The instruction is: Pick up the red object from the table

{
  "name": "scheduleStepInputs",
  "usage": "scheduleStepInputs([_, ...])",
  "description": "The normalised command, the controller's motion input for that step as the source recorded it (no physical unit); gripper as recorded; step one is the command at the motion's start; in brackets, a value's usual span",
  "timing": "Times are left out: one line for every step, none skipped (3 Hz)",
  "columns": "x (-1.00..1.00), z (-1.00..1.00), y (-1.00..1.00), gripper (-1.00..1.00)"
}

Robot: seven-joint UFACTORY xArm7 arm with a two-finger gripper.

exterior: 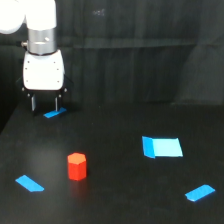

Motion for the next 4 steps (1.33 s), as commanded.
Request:
scheduleStepInputs([0.12, 0.24, -0.14, 0.95])
scheduleStepInputs([0.53, -0.46, -0.54, 0.94])
scheduleStepInputs([0.75, -0.44, -0.69, 0.96])
scheduleStepInputs([0.82, -0.25, -0.72, 1.0])
